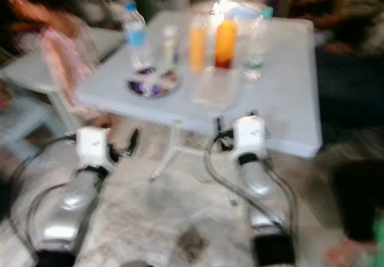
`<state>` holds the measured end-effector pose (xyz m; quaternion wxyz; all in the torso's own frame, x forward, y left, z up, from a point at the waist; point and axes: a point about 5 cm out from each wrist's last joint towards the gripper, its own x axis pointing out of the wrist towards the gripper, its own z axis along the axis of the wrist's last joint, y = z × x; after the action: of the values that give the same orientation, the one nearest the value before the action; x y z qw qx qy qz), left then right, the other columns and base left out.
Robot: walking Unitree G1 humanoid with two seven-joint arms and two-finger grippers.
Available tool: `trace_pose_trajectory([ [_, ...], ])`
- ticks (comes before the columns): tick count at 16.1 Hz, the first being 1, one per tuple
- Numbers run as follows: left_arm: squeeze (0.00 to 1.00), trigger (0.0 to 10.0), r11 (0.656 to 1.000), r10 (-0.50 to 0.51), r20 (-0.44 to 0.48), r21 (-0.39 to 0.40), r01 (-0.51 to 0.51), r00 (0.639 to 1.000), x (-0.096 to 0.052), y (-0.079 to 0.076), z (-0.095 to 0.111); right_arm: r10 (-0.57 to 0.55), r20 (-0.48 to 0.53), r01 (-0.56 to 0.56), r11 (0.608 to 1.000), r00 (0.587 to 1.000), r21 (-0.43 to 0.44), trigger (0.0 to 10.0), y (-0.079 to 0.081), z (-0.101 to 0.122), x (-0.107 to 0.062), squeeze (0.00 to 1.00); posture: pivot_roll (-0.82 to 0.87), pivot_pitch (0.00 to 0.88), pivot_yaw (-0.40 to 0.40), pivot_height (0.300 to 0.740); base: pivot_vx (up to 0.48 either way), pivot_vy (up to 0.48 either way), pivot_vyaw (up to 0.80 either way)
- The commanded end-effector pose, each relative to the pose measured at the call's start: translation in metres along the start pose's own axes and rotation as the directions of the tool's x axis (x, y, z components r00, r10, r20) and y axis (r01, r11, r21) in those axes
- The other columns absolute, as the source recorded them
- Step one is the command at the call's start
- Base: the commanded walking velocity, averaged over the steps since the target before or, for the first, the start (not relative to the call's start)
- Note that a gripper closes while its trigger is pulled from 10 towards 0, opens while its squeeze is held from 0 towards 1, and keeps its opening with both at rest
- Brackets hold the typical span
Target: Restocking fridge
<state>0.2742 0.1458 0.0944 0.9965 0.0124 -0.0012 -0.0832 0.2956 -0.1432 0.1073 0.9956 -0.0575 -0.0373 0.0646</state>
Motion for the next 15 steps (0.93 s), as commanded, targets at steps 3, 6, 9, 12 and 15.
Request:
trace_pose_trajectory([
  [3,0.00,10.0,1.000,-0.015,0.024,-0.004,0.015,1.000,0.003,-0.003,0.006,-0.007,0.019,0.008,1.000,1.000,-0.026,10.0,-0.005,0.003,0.000,0.00,-0.14,0.036,0.068,0.740,0.310,0.262,0.00],
  [6,0.00,10.0,1.000,-0.016,0.022,-0.003,0.016,1.000,0.003,-0.004,0.006,-0.003,0.019,0.004,1.000,1.000,-0.025,10.0,-0.005,0.004,0.000,0.00,-0.14,0.037,0.068,0.740,0.271,0.085,-0.25],
  [9,0.00,10.0,1.000,-0.017,0.028,-0.003,0.017,0.999,0.004,-0.004,0.007,-0.003,0.035,0.005,0.999,0.999,-0.040,10.0,-0.005,0.007,0.001,0.00,-0.14,0.036,0.066,0.740,0.241,0.000,-0.80],
  [12,0.00,10.0,1.000,-0.019,0.036,-0.004,0.019,0.999,0.004,-0.005,0.008,0.014,0.076,-0.009,0.998,0.997,-0.056,10.0,-0.002,0.016,0.004,0.00,-0.14,0.034,0.065,0.740,0.242,0.000,-0.80],
  [15,0.00,10.0,1.000,-0.017,0.035,-0.003,0.017,0.999,0.005,-0.005,0.008,0.018,0.078,-0.014,0.999,0.997,-0.053,10.0,-0.002,0.016,0.005,0.00,-0.14,0.034,0.062,0.740,0.000,0.000,-0.32],
])
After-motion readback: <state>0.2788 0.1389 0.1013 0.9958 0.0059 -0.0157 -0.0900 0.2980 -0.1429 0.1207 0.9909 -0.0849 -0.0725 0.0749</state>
